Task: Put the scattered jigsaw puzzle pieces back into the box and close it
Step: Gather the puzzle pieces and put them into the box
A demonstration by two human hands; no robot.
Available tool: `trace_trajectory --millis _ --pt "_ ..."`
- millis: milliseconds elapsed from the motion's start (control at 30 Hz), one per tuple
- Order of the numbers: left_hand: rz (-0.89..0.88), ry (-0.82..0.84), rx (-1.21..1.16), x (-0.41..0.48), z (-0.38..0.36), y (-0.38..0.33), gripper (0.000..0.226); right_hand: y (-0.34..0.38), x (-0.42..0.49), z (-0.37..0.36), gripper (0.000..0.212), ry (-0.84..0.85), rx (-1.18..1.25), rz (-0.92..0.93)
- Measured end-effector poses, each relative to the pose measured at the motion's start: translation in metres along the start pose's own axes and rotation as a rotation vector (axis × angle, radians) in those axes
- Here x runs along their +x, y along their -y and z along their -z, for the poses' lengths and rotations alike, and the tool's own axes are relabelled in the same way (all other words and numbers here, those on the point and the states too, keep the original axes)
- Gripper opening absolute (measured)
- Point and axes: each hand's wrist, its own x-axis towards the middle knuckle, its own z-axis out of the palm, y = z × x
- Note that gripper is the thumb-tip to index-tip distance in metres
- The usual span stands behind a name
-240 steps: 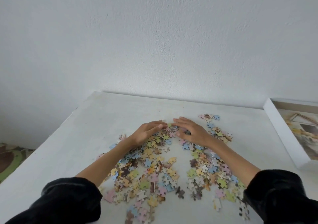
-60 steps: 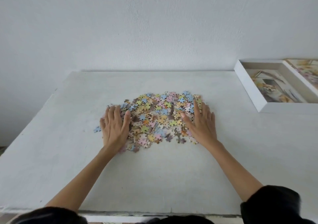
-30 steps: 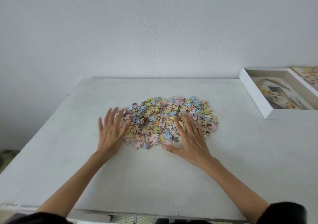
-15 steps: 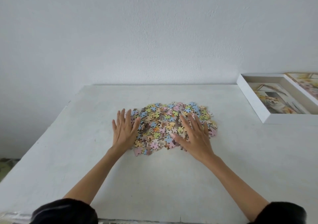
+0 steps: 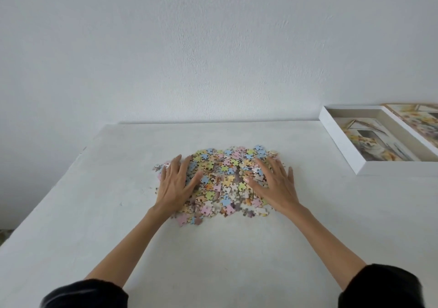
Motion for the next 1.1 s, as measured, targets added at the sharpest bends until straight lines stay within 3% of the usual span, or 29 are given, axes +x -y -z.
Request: trace_trajectory --millis 100,233,500,667,967,1100 --pt "-0.03 -0.023 0.014 0.008 0.005 -0.001 0.096 0.008 0.012 0.006 0.11 -0.042 0.035 0.064" --pt "-0.096 0.033 0.043 0.021 0.002 -0.003 0.094 0.017 0.035 0.004 0.117 0.08 0.052 0.17" --pt "-0.179 0.136 0.125 0.026 -0.005 -0.004 0.09 0.011 0.05 -0.006 0.123 0.222 -0.181 0.271" --pt "-0.28 0.105 0.099 0.032 -0.005 -0.001 0.073 0.013 0.05 -0.004 0.102 0.118 -0.168 0.33" --pt "-0.438 0.099 -0.067 0.042 -0.004 0.001 0.028 0.018 0.049 -0.009 0.033 -0.109 0.031 0.509" --pt "-0.458 0.041 -0.152 0.041 0.0 -0.004 0.017 0.017 0.052 -0.006 0.034 -0.027 0.126 0.479"
